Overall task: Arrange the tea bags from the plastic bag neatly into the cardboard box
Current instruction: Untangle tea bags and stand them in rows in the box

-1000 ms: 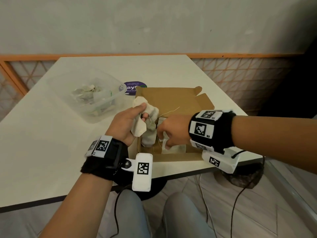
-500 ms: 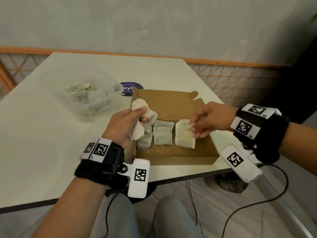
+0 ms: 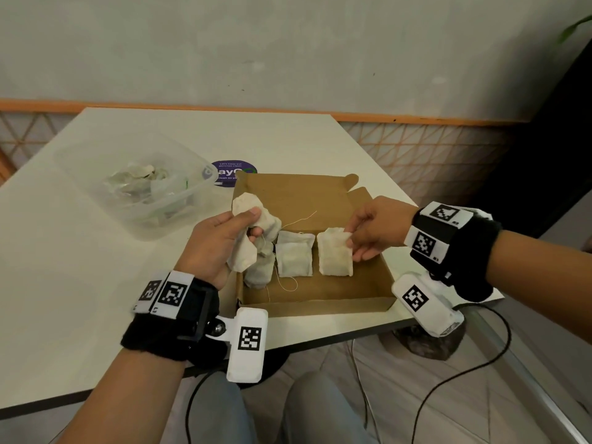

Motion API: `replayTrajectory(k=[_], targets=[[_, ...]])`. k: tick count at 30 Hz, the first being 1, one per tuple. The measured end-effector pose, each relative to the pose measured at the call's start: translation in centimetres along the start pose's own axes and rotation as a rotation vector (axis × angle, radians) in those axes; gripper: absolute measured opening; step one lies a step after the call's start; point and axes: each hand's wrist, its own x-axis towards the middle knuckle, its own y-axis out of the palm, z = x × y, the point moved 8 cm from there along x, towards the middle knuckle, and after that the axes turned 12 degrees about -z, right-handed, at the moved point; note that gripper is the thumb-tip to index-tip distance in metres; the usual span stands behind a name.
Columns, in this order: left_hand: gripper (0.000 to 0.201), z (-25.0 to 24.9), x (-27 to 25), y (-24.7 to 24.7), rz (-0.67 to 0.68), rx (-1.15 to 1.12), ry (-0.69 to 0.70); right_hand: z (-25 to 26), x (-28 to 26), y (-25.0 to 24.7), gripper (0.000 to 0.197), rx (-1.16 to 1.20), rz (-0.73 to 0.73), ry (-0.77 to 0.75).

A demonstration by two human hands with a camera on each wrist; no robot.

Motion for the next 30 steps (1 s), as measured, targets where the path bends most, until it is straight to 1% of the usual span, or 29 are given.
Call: replayTrajectory(k=[3, 5, 6, 8, 10, 12, 13, 14, 15, 18, 20, 22, 24, 26, 27, 28, 30], targets=[[0.01, 0.1, 0.0, 0.1, 0.008, -0.012, -0.017, 1.2, 0.0, -1.2, 0.015, -0.109, -0.14, -0.128], [0.011, 0.1, 0.0, 0.1, 0.016, -0.027, -0.029, 1.8, -0.2, -1.7, 0.011, -0.166, -0.176, -0.154], [0.011, 0.1, -0.1, 0.1, 0.017, -0.031, -0.031, 1.9, -0.4, -1.6, 0.008, -0.192, -0.153, -0.155], [0.011, 0.1, -0.2, 0.0, 0.018, -0.032, -0.03, 2.3, -1.3, -0.9, 0.005, -0.212, -0.037, -0.196], [0.011, 0.0, -0.3, 0.0, 0.024, -0.035, -0.029, 2.9, -2.8, 0.8, 0.009, -0.23, 0.124, -0.297], [0.012, 0.0, -0.3, 0.1, 0.025, -0.034, -0.029, 2.8, -3.6, 2.3, 0.018, -0.37, 0.229, -0.376], [0.012, 0.0, -0.3, 0.1, 0.025, -0.033, -0.029, 2.4, -3.5, 2.8, 0.024, -0.462, 0.238, -0.388], [0.012, 0.0, -0.4, 0.2, 0.025, -0.03, -0.029, 1.9, -3.1, 2.8, 0.03, -0.522, 0.215, -0.375], [0.012, 0.0, -0.4, 0.2, 0.023, -0.025, -0.029, 1.6, -2.5, 2.6, 0.034, -0.53, 0.174, -0.341], [0.014, -0.1, -0.5, 0.2, 0.018, -0.014, -0.02, 0.7, -1.3, 1.7, 0.041, -0.375, 0.092, -0.204], [0.013, -0.2, -0.5, 0.2, 0.016, -0.017, -0.017, 0.2, -0.9, 1.4, 0.04, -0.297, 0.079, -0.142], [0.014, -0.3, -0.6, 0.2, 0.017, -0.016, -0.016, 0.3, -0.9, 0.9, 0.028, -0.213, 0.043, -0.128], [0.013, -0.3, -0.6, 0.2, 0.018, -0.017, -0.015, 0.8, -1.1, -0.2, 0.016, -0.137, -0.035, -0.147], [0.013, -0.3, -0.6, 0.2, 0.019, -0.016, -0.012, 1.4, -2.0, -1.1, 0.012, -0.126, -0.073, -0.195], [0.013, -0.3, -0.6, 0.2, 0.02, -0.012, -0.01, 1.7, -2.6, -1.0, 0.012, -0.133, -0.045, -0.229], [0.013, -0.3, -0.6, 0.2, 0.021, -0.007, -0.008, 1.9, -3.3, -0.4, 0.012, -0.135, 0.025, -0.253], [0.014, -0.3, -0.5, 0.2, 0.018, -0.001, -0.005, 1.5, -4.8, 1.6, 0.012, -0.142, 0.228, -0.234]])
